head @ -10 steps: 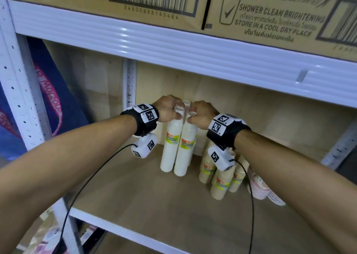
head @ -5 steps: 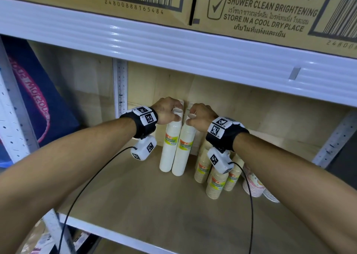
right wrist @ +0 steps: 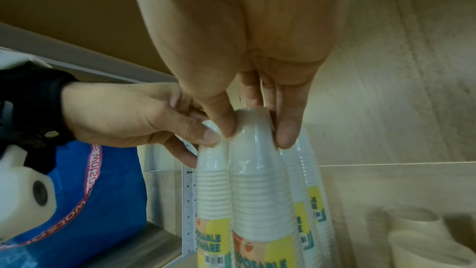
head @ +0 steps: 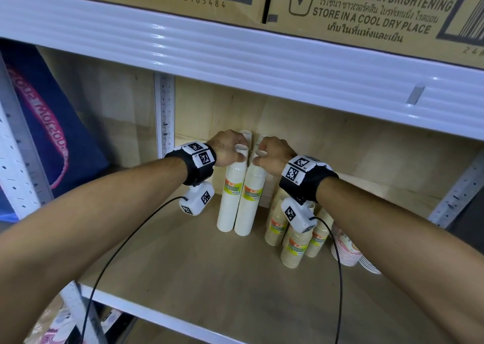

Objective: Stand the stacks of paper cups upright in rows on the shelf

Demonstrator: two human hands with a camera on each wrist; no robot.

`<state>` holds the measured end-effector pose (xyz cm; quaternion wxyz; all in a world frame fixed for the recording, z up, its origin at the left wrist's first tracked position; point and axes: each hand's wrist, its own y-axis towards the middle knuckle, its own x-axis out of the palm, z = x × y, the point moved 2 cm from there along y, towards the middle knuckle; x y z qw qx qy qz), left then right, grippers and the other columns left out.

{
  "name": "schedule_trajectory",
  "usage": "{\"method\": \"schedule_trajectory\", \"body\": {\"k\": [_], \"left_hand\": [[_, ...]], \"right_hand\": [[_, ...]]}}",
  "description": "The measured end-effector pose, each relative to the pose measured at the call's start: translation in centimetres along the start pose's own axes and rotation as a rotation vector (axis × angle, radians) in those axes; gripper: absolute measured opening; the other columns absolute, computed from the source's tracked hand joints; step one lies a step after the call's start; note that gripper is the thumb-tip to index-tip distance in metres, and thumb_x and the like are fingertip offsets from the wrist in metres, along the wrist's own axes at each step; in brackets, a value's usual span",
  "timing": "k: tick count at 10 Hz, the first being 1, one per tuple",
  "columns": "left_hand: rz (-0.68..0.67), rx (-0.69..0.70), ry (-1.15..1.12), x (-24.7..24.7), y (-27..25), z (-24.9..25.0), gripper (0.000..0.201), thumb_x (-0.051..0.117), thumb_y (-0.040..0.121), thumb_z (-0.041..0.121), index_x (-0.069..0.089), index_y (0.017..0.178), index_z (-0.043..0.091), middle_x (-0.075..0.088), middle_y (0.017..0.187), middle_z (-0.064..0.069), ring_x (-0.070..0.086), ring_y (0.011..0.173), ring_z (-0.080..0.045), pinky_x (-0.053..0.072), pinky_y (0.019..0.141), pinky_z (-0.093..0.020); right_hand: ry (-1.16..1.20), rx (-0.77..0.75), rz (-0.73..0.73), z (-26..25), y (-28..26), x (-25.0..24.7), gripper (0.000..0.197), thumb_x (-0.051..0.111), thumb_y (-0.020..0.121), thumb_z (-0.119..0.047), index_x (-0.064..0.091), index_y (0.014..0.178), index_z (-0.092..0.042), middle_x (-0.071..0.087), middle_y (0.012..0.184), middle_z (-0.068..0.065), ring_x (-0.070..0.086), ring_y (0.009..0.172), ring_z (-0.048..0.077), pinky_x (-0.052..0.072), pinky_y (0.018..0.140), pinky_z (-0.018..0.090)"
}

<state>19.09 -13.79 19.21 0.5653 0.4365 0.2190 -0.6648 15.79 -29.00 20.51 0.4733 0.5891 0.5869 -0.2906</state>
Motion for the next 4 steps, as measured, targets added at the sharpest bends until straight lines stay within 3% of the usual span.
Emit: {"method": "schedule_trajectory", "body": {"k": [1,2,3,4], "left_hand": [[0.006,0.001,0.001,0.2,0.3,-0.3,0.041,0.070,0.086,0.023,0.061,0.126,0.022,0.059,0.128,-0.007,0.058,0.107,-0.024,0.043,0.080,-0.026],[-0.004,-0.010,-0.005,0.0,-0.1,-0.2,0.040,0.070,0.086,0.024,0.060,0.125,0.022,0.058,0.127,-0.007,0.054,0.099,-0.019,0.041,0.077,-0.026],[-0.013,-0.006,-0.021,0.1,-0.1,-0.3,0.045,0.071,0.086,0.026,0.058,0.129,0.022,0.057,0.130,-0.005,0.055,0.105,-0.020,0.040,0.079,-0.025],[0.015,0.015,-0.031,-0.8,-0.9,0.2,0.050,0.071,0.086,0.027,0.054,0.133,0.022,0.057,0.129,-0.006,0.055,0.107,-0.020,0.042,0.082,-0.026]], "right_hand": [[-0.005,-0.005,0.003,0.1,0.2,0.0,0.030,0.067,0.084,-0.021,0.060,0.111,-0.009,0.059,0.111,0.007,0.053,0.088,0.018,0.037,0.055,0.022],[0.022,0.000,0.011,0.1,0.0,0.0,0.033,0.068,0.083,-0.023,0.059,0.112,-0.011,0.060,0.114,0.007,0.056,0.092,0.019,0.043,0.068,0.027],[0.046,-0.006,0.011,0.3,-0.2,0.2,0.045,0.070,0.083,-0.029,0.055,0.123,-0.015,0.059,0.122,0.004,0.058,0.107,0.021,0.040,0.076,0.026],[0.061,-0.046,0.066,-0.1,-0.7,-0.4,0.049,0.071,0.081,-0.036,0.055,0.124,-0.018,0.060,0.121,0.003,0.058,0.109,0.020,0.040,0.077,0.026]]}}
